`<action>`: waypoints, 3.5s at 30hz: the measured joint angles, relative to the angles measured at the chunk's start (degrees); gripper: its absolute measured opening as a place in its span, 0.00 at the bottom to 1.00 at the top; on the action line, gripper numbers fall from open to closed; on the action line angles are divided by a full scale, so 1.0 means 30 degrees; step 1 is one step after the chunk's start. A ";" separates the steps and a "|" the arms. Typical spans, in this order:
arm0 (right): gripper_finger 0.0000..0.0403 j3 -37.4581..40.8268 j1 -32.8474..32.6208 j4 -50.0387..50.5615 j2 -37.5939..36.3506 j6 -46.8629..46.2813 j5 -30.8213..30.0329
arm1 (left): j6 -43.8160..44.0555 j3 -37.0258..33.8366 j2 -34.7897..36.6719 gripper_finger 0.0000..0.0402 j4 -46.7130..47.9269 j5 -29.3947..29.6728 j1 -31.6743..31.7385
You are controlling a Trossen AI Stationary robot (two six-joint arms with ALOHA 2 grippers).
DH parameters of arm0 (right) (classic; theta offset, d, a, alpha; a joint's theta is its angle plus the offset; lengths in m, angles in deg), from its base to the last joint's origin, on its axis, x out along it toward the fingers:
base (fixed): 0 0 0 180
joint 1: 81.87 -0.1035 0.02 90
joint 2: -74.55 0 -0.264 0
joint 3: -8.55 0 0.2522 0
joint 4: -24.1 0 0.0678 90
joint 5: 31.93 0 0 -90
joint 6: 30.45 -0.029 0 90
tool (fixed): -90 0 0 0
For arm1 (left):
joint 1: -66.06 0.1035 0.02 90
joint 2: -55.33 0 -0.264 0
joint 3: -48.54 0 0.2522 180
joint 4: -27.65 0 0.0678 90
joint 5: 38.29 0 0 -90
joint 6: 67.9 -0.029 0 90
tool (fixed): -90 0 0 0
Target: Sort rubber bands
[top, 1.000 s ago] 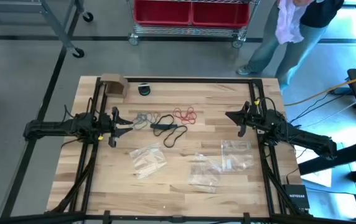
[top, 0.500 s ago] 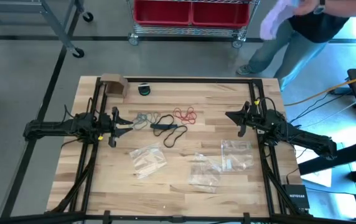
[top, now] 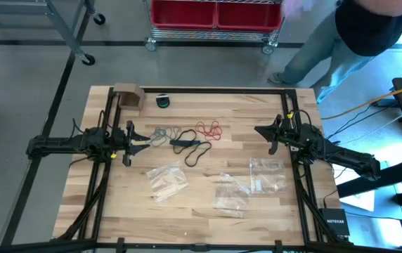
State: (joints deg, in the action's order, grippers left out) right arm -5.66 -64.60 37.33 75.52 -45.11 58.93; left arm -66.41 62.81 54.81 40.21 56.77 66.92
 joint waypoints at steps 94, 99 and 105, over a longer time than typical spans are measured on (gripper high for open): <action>0.00 0.0000 0.0000 -0.0765 0.0007 -0.2521 -0.0444 | 1.2945 0.6069 -1.3369 0.29 1.0457 -0.1639 -0.3008; 0.00 0.0000 0.0000 -0.0816 0.0007 -0.3125 -0.0444 | 1.3157 0.6069 -1.3864 0.29 1.0185 -0.1639 -0.3420; 0.00 0.0000 0.0000 -0.0860 0.0007 -0.3248 0.0340 | 1.3350 0.6084 -1.3861 0.29 0.9112 -0.2076 -0.3755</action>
State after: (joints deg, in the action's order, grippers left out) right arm -5.66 -64.60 34.75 75.54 -54.85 59.96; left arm -26.36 81.06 13.22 67.54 50.55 55.65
